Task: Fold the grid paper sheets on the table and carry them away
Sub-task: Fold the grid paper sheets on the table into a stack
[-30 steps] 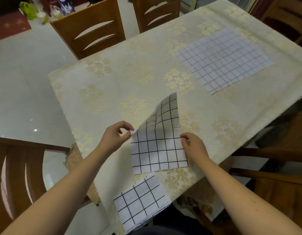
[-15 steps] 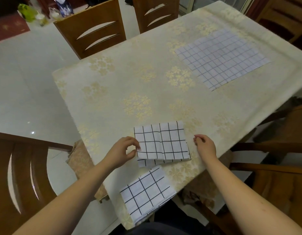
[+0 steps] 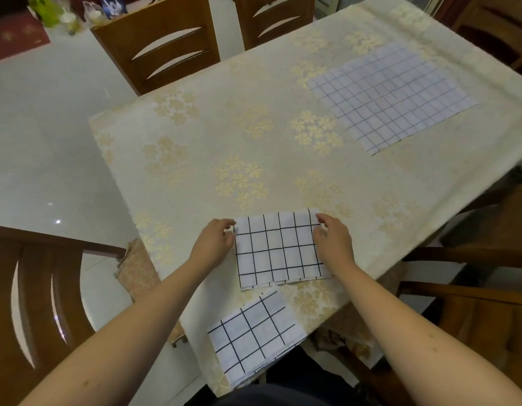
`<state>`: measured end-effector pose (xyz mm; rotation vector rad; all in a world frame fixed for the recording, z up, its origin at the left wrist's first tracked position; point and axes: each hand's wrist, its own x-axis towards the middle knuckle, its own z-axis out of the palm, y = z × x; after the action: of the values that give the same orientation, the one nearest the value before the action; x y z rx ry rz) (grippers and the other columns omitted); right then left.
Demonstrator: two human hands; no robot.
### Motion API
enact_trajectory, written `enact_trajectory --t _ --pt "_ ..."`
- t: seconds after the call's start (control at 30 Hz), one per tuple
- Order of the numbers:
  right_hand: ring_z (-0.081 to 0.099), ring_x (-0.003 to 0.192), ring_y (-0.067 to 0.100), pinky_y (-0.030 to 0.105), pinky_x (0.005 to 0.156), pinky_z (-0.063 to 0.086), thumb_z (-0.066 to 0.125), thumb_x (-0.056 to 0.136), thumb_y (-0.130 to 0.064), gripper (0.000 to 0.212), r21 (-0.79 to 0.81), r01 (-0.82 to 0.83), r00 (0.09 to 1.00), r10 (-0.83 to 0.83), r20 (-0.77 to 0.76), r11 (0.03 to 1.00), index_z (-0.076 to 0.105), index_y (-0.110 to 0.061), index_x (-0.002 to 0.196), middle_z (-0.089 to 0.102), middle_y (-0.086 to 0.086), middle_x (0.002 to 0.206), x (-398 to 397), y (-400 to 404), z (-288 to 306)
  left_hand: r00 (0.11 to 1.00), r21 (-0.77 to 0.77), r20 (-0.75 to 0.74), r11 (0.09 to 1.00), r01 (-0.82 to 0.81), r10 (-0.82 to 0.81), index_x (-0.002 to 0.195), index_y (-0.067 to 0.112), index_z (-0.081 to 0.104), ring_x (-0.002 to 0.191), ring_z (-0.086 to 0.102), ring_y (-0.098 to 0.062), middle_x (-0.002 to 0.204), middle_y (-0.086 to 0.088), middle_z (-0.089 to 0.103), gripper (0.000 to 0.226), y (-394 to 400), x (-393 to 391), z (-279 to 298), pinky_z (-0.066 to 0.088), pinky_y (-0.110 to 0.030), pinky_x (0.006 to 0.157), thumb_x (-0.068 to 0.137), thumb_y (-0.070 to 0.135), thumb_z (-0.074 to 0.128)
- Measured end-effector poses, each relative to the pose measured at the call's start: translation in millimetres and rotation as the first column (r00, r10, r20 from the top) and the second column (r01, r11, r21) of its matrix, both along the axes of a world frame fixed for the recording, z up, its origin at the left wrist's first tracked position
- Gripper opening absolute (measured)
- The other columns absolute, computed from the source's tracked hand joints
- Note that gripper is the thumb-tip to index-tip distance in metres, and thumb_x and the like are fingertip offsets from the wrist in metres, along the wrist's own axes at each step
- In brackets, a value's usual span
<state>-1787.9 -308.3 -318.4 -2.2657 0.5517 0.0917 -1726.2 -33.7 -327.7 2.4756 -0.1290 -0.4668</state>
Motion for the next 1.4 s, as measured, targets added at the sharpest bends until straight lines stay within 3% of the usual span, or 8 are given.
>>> enact_trajectory --t 0.13,0.3,0.47,0.6,0.8,1.03,1.17,1.4 --pt "0.044 0.127 0.022 0.037 0.107 0.031 0.045 0.098 -0.021 0.037 -0.158 -0.235 0.972 0.236 -0.015 0.959 0.053 -0.022 0.134 0.055 0.001 0.135 26.1 18.1 -0.3 1.000 0.045 -0.007 0.999 -0.014 0.014 0.127 0.015 0.057 0.100 0.060 -0.023 0.122 -0.009 0.055 0.035 -14.6 18.3 -8.2 0.049 -0.036 0.088 0.093 0.024 0.059" --pt "0.032 0.134 0.022 0.037 0.108 0.019 0.043 0.100 -0.030 0.043 -0.310 -0.311 0.945 0.256 -0.204 0.899 0.041 -0.029 0.143 0.046 -0.002 0.144 64.8 24.0 -4.9 0.994 0.090 -0.035 0.990 -0.104 0.108 0.113 0.010 0.062 0.099 0.057 -0.027 0.120 -0.010 0.046 0.027 -24.5 38.2 -13.7 0.045 -0.032 0.084 0.089 0.023 0.064" --pt "0.037 0.128 0.025 0.041 0.103 0.022 0.051 0.092 -0.052 0.039 -0.324 -0.524 0.829 0.384 -0.407 0.788 0.054 -0.034 0.126 0.052 -0.001 0.131 93.3 15.2 -4.8 0.997 0.141 -0.081 0.990 0.001 0.010 0.092 0.016 0.061 0.091 0.055 -0.025 0.107 -0.005 0.047 0.010 -23.7 52.4 -8.9 0.050 -0.038 0.085 0.087 0.022 0.067" --pt "0.040 0.124 0.025 0.042 0.099 0.025 0.056 0.087 -0.058 0.041 -0.271 -0.644 0.742 0.497 -0.450 0.716 0.060 -0.034 0.120 0.055 -0.002 0.122 101.5 8.7 -1.5 0.997 0.016 -0.048 0.998 0.060 -0.059 0.086 0.017 0.055 0.078 0.057 -0.025 0.085 -0.002 0.062 0.011 -21.4 53.7 1.0 0.044 -0.031 0.067 0.089 0.019 0.065" --pt "0.055 0.101 0.017 0.036 0.086 0.027 0.063 0.086 -0.050 0.021 -0.125 -0.570 0.781 0.489 -0.388 0.812 0.059 -0.030 0.092 0.063 -0.010 0.093 109.5 -6.8 2.4 0.999 -0.064 -0.022 0.998 0.027 -0.028 0.105 0.022 0.061 0.083 0.061 -0.010 0.090 0.006 0.066 0.014 -15.6 53.7 11.0 0.044 -0.021 0.071 0.092 0.020 0.063" --pt "0.052 0.082 0.012 0.026 0.070 0.040 0.066 0.088 -0.040 0.026 0.088 -0.605 0.710 0.586 -0.390 0.791 0.066 -0.021 0.106 0.058 -0.008 0.085 110.8 -27.1 14.1 1.000 -0.089 0.019 0.996 0.023 -0.021 0.105 0.020 0.070 0.094 0.062 -0.010 0.103 0.004 0.070 0.016 -13.1 61.6 13.9 0.046 -0.021 0.084 0.093 0.015 0.061" --pt "0.055 0.072 0.013 0.022 0.057 0.037 0.067 0.089 -0.033 0.019 0.091 -0.513 0.796 0.513 -0.322 0.853 0.070 -0.015 0.090 0.064 -0.003 0.081 107.3 -36.0 14.4 0.998 -0.139 0.002 0.989 -0.058 0.059 0.105 0.023 0.069 0.092 0.062 -0.012 0.100 0.003 0.069 0.015 -16.2 66.8 15.8 0.046 -0.022 0.080 0.093 0.019 0.061" --pt "0.056 0.085 0.011 0.016 0.062 0.038 0.076 0.081 -0.024 0.013 0.151 -0.351 0.903 0.377 -0.207 0.924 0.065 -0.020 0.088 0.063 -0.008 0.087 93.6 -48.2 11.0 0.916 -0.274 -0.354 0.915 -0.297 0.191 0.111 0.026 0.062 0.079 0.058 -0.017 0.092 -0.003 0.060 0.023 -34.2 58.3 9.8 0.047 -0.026 0.067 0.090 0.034 0.065"
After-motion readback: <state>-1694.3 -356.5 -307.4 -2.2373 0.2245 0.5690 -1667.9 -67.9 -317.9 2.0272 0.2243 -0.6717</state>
